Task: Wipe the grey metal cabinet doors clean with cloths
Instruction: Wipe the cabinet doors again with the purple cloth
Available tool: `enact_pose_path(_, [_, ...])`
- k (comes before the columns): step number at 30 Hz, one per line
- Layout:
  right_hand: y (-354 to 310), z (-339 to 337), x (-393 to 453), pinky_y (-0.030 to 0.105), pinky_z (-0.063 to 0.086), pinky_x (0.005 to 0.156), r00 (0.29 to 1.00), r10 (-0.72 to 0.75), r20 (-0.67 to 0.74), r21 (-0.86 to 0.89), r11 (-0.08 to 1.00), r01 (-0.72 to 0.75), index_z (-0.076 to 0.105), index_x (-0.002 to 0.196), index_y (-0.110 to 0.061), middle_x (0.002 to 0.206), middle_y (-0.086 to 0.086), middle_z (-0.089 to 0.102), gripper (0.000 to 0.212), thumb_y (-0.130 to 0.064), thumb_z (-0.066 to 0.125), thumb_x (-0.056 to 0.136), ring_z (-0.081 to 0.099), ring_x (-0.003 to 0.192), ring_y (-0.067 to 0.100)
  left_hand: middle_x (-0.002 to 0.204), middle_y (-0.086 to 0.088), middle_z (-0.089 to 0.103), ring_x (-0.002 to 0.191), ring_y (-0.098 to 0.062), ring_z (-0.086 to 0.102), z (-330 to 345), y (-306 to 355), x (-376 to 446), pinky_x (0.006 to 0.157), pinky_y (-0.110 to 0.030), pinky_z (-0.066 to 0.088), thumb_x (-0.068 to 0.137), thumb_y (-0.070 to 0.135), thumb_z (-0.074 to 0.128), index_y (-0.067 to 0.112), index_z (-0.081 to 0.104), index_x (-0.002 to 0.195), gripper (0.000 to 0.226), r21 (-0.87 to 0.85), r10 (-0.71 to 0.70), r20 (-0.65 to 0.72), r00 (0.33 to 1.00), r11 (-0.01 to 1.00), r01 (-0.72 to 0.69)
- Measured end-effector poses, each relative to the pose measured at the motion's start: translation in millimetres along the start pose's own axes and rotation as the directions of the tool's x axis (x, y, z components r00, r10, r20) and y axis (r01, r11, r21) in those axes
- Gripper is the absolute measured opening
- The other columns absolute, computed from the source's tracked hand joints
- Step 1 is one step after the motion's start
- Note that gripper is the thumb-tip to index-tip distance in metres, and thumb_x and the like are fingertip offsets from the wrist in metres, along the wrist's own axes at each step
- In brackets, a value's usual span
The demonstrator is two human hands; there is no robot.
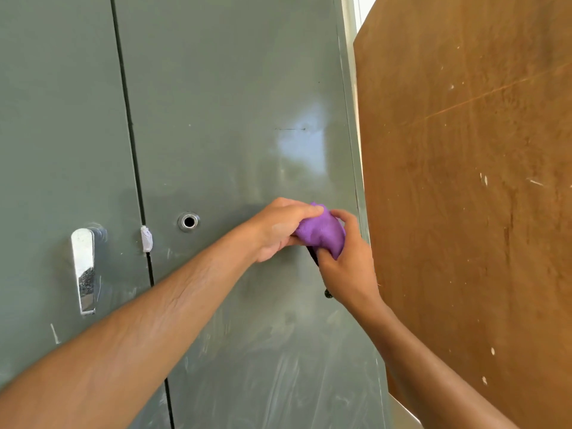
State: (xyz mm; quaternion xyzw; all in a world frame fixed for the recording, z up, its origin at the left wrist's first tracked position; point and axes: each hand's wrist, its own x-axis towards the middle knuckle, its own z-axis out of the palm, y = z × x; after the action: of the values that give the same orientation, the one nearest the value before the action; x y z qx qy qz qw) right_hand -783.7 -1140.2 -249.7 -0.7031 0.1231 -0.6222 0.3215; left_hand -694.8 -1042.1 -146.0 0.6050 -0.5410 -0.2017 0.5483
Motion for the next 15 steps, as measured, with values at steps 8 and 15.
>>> enact_pose_path(8, [39,-28,61,0.043,0.055,0.086,0.888,0.251,-0.385,0.067,0.967,-0.244,0.049,0.132,-0.025,0.111,-0.003,0.066,0.038,-0.025,0.057,0.095,0.068,0.097,0.026,0.101,0.007,0.07,0.096,-0.012,0.064,-47,22,20,0.087,-0.026,0.047,0.094,0.032,0.073,0.019,0.073,0.109,0.019,0.836,0.428,0.016,0.904,0.49,-0.247])
enact_pose_path(15, [84,-18,116,0.045,0.051,0.079,0.991,-0.137,0.006,-0.486,0.866,0.122,0.054,0.144,-0.012,0.158,0.013,0.042,0.071,0.006,0.045,0.076,0.057,0.109,0.048,0.152,-0.002,0.044,0.152,-0.029,0.028,-90,10,34,0.128,-0.045,0.007,0.085,0.062,0.053,0.03,0.059,0.134,0.059,0.962,0.521,0.273,0.809,-0.172,-0.214])
